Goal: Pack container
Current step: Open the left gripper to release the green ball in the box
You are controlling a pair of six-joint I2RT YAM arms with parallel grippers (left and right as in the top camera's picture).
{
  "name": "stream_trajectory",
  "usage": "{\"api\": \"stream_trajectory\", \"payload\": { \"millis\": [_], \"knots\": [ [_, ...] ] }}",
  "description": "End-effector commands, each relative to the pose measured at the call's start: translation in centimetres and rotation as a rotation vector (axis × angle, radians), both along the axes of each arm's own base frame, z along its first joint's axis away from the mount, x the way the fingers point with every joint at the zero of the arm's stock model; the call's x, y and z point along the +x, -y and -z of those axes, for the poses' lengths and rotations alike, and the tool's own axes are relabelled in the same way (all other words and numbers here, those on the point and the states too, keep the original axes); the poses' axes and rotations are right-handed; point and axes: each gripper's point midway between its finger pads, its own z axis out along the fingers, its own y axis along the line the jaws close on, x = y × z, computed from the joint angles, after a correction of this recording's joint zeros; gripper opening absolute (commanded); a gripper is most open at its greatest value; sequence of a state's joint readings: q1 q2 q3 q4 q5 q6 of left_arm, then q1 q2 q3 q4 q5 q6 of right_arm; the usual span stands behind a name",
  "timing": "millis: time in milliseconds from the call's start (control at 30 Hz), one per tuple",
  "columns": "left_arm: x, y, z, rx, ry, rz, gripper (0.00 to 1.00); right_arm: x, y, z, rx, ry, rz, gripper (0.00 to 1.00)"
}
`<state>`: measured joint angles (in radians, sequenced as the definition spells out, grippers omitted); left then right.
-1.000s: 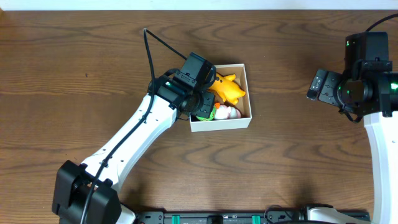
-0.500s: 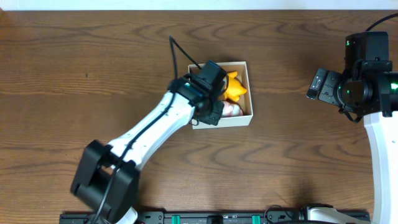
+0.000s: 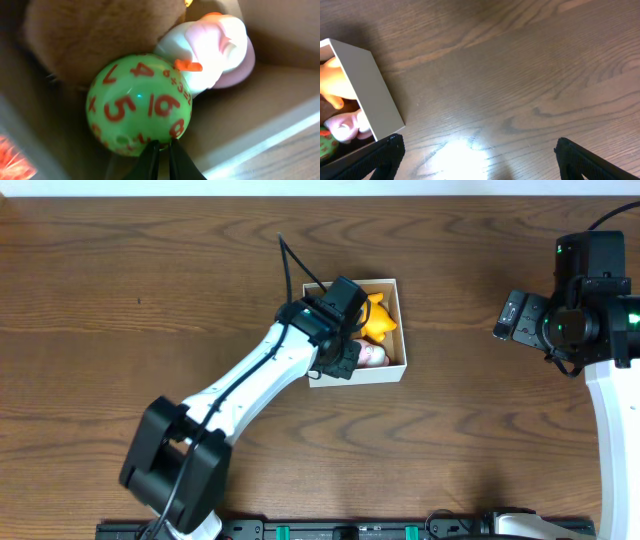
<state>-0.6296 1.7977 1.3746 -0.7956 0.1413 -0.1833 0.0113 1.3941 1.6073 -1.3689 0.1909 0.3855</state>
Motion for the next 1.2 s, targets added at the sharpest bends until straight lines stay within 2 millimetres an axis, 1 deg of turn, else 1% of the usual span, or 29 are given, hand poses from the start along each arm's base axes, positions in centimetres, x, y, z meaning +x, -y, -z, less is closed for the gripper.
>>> {"api": "stream_trajectory", "payload": {
  "millis": [0, 33, 67, 100, 133, 167, 233, 333, 400, 467, 533, 600, 667, 767, 900, 967, 1067, 1167],
  "knots": [
    [0.8, -1.0, -3.1, 0.0, 0.102, -0.02, 0.1, 0.0, 0.2, 0.1, -0.002, -0.005, -0.002, 0.99],
    [0.7, -1.1, -4.5, -0.02, 0.129, -0.021, 0.12, 0.0, 0.2, 0.1, -0.002, -0.005, -0.002, 0.99],
    [0.6, -1.2, -5.5, -0.034, 0.149, -0.022, 0.16, 0.0, 0.2, 0.1, -0.002, -0.005, -0.002, 0.99],
    [0.4, -1.3, -6.6, -0.049, 0.17, -0.023, 0.22, 0.0, 0.2, 0.1, -0.002, -0.005, -0.002, 0.99],
    [0.3, -1.7, -7.7, -0.055, 0.195, -0.028, 0.25, 0.0, 0.2, 0.1, -0.002, -0.005, -0.002, 0.99],
    [0.2, -2.3, -8.7, -0.049, 0.226, -0.037, 0.28, 0.0, 0.2, 0.1, -0.002, -0.005, -0.002, 0.99],
    [0.0, -3.8, -10.2, -0.009, 0.279, -0.064, 0.39, 0.0, 0.2, 0.1, -0.002, -0.005, -0.002, 0.99],
    [-0.1, -6.1, -11.5, 0.059, 0.331, -0.105, 0.47, 0.0, 0.2, 0.1, -0.002, -0.006, -0.002, 0.99],
    [-0.1, -7.3, -11.6, 0.092, 0.333, -0.128, 0.48, 0.0, 0.2, 0.1, -0.002, -0.006, -0.002, 0.99],
    [0.2, -8.0, -11.2, 0.104, 0.319, -0.146, 0.48, 0.0, 0.2, 0.1, -0.002, -0.006, -0.002, 0.99],
    [0.5, -8.0, -10.6, 0.109, 0.305, -0.15, 0.48, 0.0, 0.2, 0.1, -0.002, -0.006, -0.002, 0.99],
    [0.7, -7.0, -9.8, 0.081, 0.28, -0.133, 0.48, 0.0, 0.2, 0.1, -0.002, -0.006, -0.002, 0.99],
    [0.8, -5.5, -8.7, 0.053, 0.252, -0.077, 0.48, 0.0, 0.2, 0.1, -0.003, -0.006, -0.001, 0.99],
    [1.1, -4.5, -6.8, 0.075, 0.22, -0.039, 0.47, 0.0, 0.2, 0.1, -0.002, -0.006, -0.001, 0.99],
    [1.5, -4.2, -3.9, 0.116, 0.161, -0.027, 0.47, 0.0, 0.1, 0.1, 0.004, -0.006, -0.004, 0.99],
    [1.5, -4.2, -2.6, 0.138, 0.13, -0.024, 0.43, 0.0, 0.0, 0.1, 0.004, -0.006, -0.004, 0.99],
    [1.3, -3.9, -1.1, 0.15, 0.091, -0.014, 0.42, 0.0, 0.0, 0.1, 0.004, -0.005, -0.004, 0.99],
    [1.2, -3.8, -0.2, 0.157, 0.067, -0.008, 0.42, 0.0, 0.0, 0.1, 0.005, -0.005, -0.004, 0.99]
  ]
}}
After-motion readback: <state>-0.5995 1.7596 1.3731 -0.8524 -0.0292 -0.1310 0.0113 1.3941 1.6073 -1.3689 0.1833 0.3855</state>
